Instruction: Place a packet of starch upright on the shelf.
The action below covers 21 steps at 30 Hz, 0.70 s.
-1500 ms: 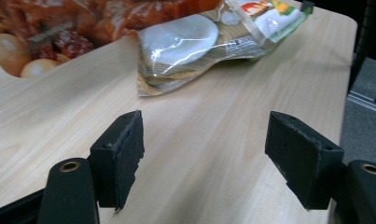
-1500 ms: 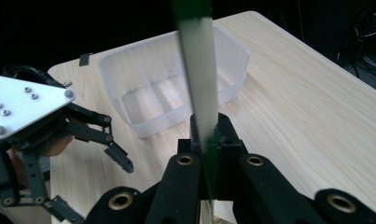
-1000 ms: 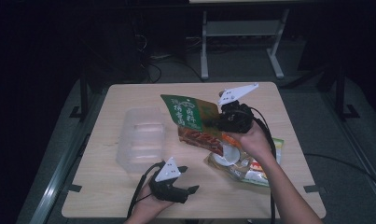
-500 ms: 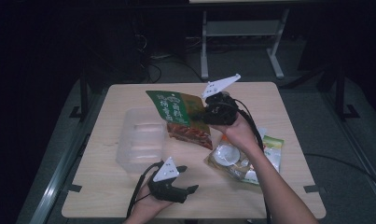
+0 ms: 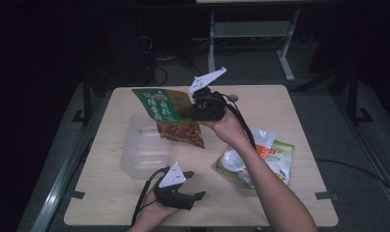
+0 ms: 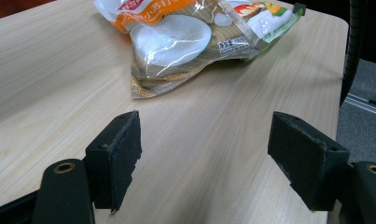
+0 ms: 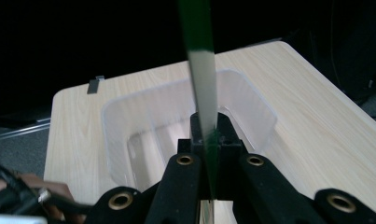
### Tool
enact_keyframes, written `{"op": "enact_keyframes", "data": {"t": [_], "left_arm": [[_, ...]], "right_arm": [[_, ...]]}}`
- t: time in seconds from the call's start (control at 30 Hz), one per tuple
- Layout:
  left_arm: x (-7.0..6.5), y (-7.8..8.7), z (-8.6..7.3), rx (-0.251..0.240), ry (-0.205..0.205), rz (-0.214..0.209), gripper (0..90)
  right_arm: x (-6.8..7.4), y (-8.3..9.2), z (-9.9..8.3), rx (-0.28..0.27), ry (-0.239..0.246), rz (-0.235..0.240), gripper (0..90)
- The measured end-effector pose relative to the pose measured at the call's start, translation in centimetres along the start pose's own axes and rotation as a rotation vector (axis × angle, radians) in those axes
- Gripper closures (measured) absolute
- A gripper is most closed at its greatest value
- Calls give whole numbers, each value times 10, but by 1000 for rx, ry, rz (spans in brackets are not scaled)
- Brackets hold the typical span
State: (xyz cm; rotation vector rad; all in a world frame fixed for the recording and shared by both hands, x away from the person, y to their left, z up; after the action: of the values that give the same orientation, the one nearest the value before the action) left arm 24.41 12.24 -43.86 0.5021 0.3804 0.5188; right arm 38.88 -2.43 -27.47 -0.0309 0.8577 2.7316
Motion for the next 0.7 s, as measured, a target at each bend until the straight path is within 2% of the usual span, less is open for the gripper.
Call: {"op": "enact_keyframes", "data": {"t": [0.37,0.4,0.5,0.7], "left_arm": [[4,0,0,-11,1,5,252],[5,0,0,-17,5,5,253],[6,0,0,-22,11,7,252],[5,-1,0,-21,10,5,253]], "right_arm": [[-1,-32,18,-10,8,35,894],[-1,-40,20,-16,2,43,895],[0,-50,22,-15,-4,50,894],[0,-63,24,-31,-24,66,894]]}}
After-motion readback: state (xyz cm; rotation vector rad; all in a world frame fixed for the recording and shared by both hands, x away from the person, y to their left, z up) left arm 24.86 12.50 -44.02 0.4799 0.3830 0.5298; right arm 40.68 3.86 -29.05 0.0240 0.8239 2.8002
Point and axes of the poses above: each handheld gripper's, and its own axes: y roughly backward along the jaws, z roughly out of its top, x roughly to its left, the point moved 1 cm from there along -y, roughly forward along the jaws, and after that the axes turned 10 degrees about y, right-handed, at the moved point
